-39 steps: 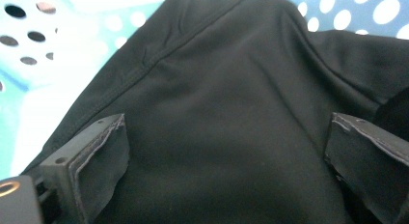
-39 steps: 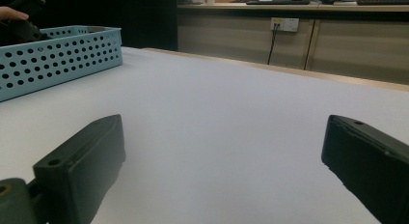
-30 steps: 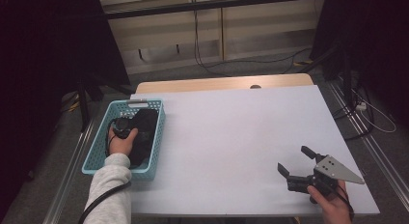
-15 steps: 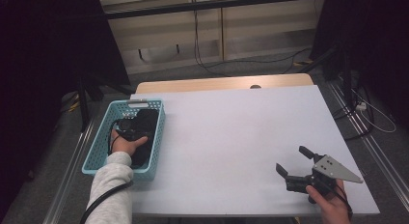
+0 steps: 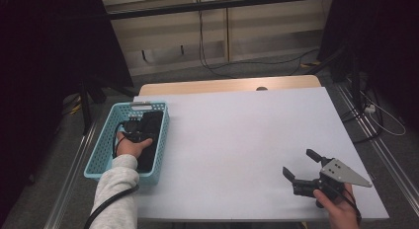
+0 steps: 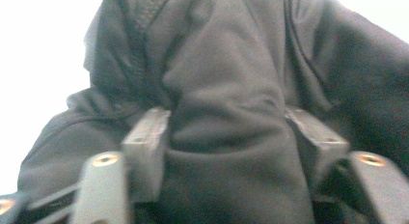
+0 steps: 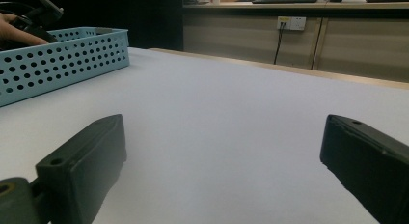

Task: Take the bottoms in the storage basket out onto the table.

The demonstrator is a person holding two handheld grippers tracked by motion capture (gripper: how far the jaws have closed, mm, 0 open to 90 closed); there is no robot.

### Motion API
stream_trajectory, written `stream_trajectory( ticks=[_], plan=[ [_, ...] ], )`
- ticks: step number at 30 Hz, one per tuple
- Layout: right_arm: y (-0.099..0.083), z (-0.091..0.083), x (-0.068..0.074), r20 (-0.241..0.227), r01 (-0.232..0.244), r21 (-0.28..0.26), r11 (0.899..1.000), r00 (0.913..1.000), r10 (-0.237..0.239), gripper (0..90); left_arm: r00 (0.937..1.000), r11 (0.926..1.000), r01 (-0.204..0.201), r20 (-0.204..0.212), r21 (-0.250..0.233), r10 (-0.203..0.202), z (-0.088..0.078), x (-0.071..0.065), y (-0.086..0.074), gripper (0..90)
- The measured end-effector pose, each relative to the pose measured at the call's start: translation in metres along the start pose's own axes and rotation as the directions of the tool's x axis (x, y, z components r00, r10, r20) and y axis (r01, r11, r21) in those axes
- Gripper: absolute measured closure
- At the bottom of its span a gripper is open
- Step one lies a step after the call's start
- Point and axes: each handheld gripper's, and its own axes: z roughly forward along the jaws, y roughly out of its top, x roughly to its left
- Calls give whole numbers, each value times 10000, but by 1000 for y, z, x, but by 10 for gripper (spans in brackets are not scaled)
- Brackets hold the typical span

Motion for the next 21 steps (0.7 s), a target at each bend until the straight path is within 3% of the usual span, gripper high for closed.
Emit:
stream_trajectory(
  ticks=[1,6,13,16,21],
  plan=[
    [0,-1,0,44,-1,-48,10000,10000,1,20,9999,9999,102,80,85,-102,-1,0,0,528],
    [1,-1,0,46,68,-59,10000,10000,-68,20,9983,9979,544,179,356,-551,-2,-1,3,614],
    [1,-1,-1,72,59,-68,10000,10000,-59,20,9920,9906,1259,15,531,-1261,-6,-2,8,670],
    [1,-2,-2,110,92,-76,9999,9999,-91,20,9905,9891,1374,19,526,-1377,-13,-1,13,714],
    [1,-2,-3,132,61,-92,9999,9999,-60,20,9865,9866,1623,219,160,-1626,-30,5,20,731]
  ],
)
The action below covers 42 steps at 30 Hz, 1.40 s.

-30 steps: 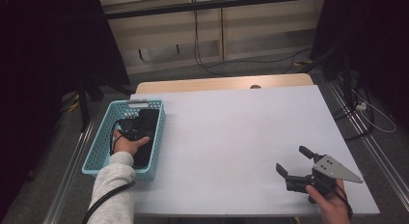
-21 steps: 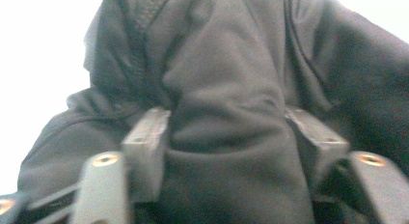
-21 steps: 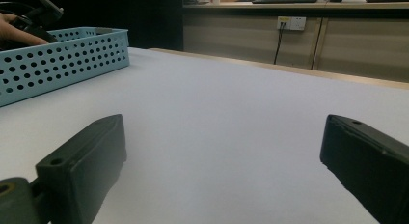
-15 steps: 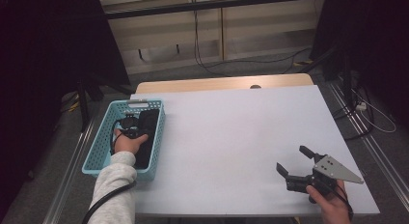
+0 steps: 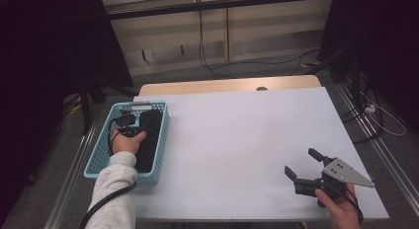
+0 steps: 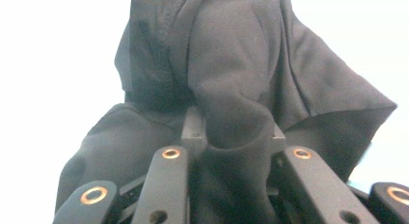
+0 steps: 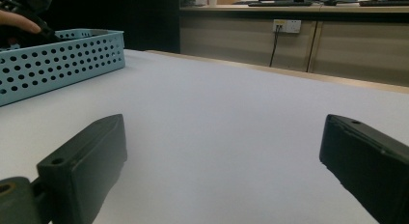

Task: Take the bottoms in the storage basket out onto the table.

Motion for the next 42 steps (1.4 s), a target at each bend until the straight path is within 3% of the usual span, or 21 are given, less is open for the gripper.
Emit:
stream_trajectory(
  ticks=[1,7,11,18,22,27,29,32,35,36,39,41,42],
  plan=[
    [0,0,0,-5,16,-9,10000,10000,-17,20,9998,9997,171,50,-185,-170,-4,0,2,733],
    [0,0,1,-51,35,8,10000,10000,-35,20,9994,9957,216,282,-901,-191,-27,-4,17,738],
    [1,1,1,-37,79,1,10000,10000,-79,20,9986,9916,-3,516,-1293,71,-42,-12,30,738],
    [1,1,1,-44,59,-11,10000,10000,-59,20,9939,9729,-181,1018,-2304,426,-66,-31,50,737],
    [0,1,1,-82,36,26,10000,10000,-36,20,9873,9598,-651,1217,-2730,1016,-78,-47,56,737],
    [0,2,2,-161,99,92,9999,9998,-98,19,9724,9446,-1102,1631,-3092,1668,-88,-68,61,736],
    [0,2,3,-167,119,105,9999,9998,-118,19,9649,9422,-1177,1881,-3138,1832,-92,-78,63,736],
    [0,3,3,-162,148,152,9998,9998,-146,19,9510,9292,-1495,2080,-3380,2287,-98,-92,64,736],
    [0,3,3,-160,169,183,9997,9997,-166,19,9355,9164,-1566,2422,-3684,2572,-102,-107,64,736],
    [0,3,3,-128,183,163,9997,9998,-181,19,9271,9121,-1664,2557,-3746,2741,-105,-113,64,736],
    [0,3,3,-115,190,160,9997,9998,-188,19,9119,9025,-1732,2819,-3942,2982,-110,-126,65,735],
    [0,3,3,-108,201,161,9997,9997,-199,19,8963,8949,-1883,3017,-4045,3250,-112,-136,65,734],
    [0,3,2,-116,198,160,9997,9997,-196,19,8921,8930,-1932,3061,-4064,3323,-112,-139,65,734]
  ],
)
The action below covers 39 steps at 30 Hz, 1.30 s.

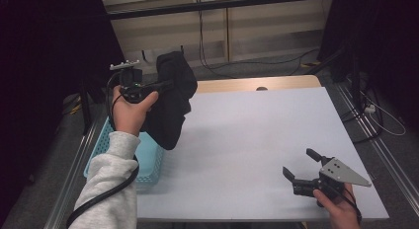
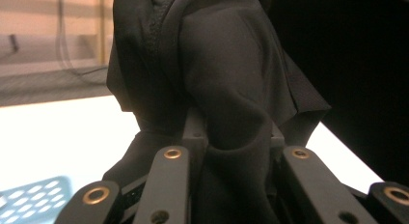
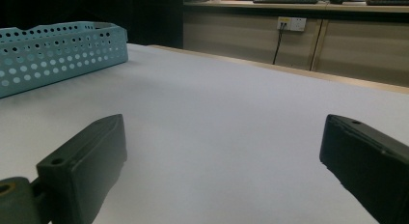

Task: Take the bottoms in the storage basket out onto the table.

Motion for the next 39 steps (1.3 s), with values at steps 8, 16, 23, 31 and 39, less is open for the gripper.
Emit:
stream_trajectory(
  ticks=[8,16,23,31,39],
  plan=[
    [-1,0,0,-15,30,69,10000,10000,-30,19,9981,9987,-367,511,357,349,26,-17,-27,733],
    [-1,0,0,-4,27,99,9999,10000,-27,19,9897,9949,-827,1221,570,752,42,-38,-53,731],
    [-1,1,1,-45,102,124,9999,9999,-102,19,9768,9927,-1024,1954,644,881,55,-58,-74,729],
    [-1,2,1,-64,155,148,9998,9999,-154,19,9662,9872,-1162,2429,1092,869,77,-70,-107,726],
    [-2,3,2,-137,216,242,9995,9997,-212,19,9555,9814,-1337,2807,1376,908,101,-72,-140,685]
  ],
)
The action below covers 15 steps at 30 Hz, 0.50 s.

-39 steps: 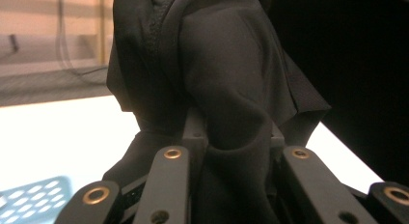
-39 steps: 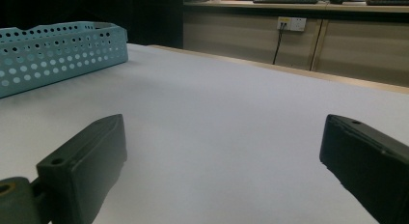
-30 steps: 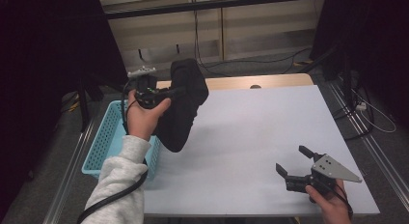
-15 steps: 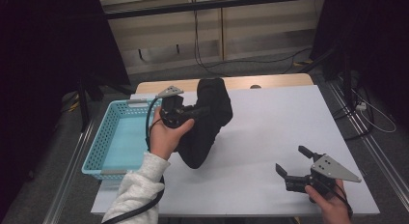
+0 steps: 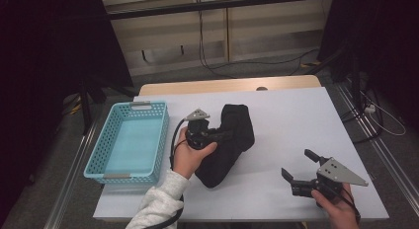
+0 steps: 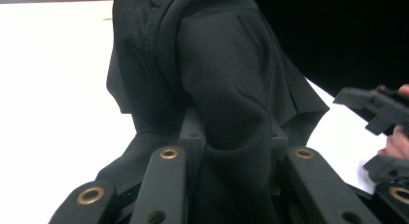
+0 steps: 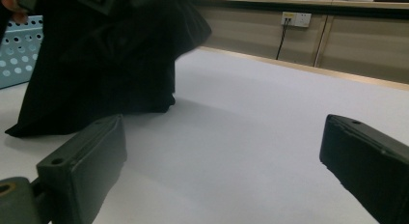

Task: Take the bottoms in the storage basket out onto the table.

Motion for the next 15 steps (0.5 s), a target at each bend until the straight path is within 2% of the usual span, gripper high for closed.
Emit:
stream_trajectory(
  ticks=[1,3,5,7,11,15],
  plan=[
    [0,0,0,8,2,1,10000,10000,-2,19,9997,9997,-228,-83,-85,227,3,0,-3,648],
    [0,1,1,-20,3,31,10000,10000,-3,19,9986,9978,-505,-197,-423,497,5,2,-6,509],
    [0,1,1,-77,58,71,10000,10000,-58,19,9985,9966,-502,-235,-652,488,4,3,-6,359],
    [0,2,2,-100,183,169,9997,9998,-181,19,9977,9958,-586,-386,-700,560,1,3,-6,284],
    [1,7,3,-201,434,410,9982,9989,-427,19,9941,9955,-761,-817,-563,714,-11,5,-9,197],
    [1,14,5,-263,586,612,9964,9980,-571,19,9895,9958,-849,-1200,-349,801,-21,8,-15,166]
  ],
)
